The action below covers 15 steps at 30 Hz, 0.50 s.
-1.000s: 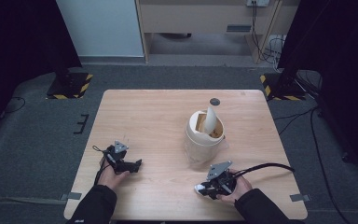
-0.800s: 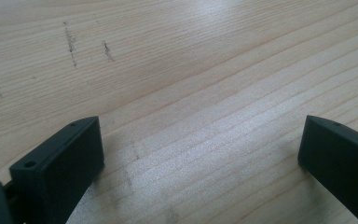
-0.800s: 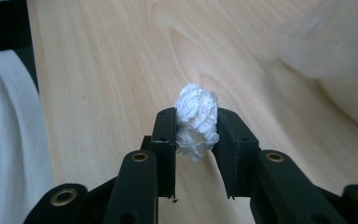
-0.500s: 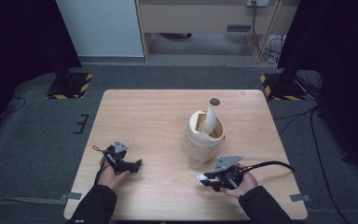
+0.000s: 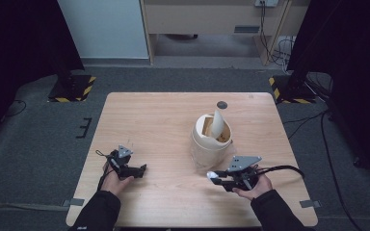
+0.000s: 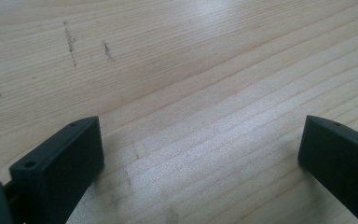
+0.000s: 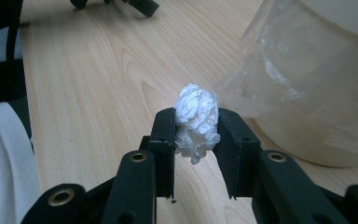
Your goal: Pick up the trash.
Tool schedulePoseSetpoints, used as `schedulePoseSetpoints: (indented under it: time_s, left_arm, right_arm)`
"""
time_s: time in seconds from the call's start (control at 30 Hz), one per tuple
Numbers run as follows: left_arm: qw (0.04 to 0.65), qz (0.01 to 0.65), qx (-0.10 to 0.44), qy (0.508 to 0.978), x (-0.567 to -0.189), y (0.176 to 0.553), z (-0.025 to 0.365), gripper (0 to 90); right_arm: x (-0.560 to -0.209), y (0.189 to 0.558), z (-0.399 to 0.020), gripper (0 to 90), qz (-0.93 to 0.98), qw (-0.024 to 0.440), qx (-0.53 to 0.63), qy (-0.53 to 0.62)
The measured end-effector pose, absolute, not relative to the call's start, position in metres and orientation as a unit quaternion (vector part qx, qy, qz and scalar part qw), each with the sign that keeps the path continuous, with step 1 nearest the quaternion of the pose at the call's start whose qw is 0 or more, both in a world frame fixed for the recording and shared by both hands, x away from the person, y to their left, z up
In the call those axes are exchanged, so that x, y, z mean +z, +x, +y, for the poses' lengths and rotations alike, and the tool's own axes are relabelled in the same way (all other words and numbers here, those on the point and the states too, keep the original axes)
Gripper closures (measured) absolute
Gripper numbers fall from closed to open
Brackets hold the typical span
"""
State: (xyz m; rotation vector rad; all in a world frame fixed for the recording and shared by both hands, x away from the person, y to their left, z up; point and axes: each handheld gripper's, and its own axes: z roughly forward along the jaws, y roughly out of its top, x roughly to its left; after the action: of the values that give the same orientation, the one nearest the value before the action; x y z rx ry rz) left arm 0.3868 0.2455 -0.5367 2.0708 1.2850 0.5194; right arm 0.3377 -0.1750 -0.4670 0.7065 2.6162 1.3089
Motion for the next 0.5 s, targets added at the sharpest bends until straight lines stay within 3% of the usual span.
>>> schedulePoseSetpoints:
  time_s: [0.5]
  left_arm:
    - [0.319,0.489,0.198,0.788,-0.537,0.387,0.246,0.0]
  right_arm:
    - [-0.447,0.342,-0.201,68.2,0.827,0.083,0.493,0.258]
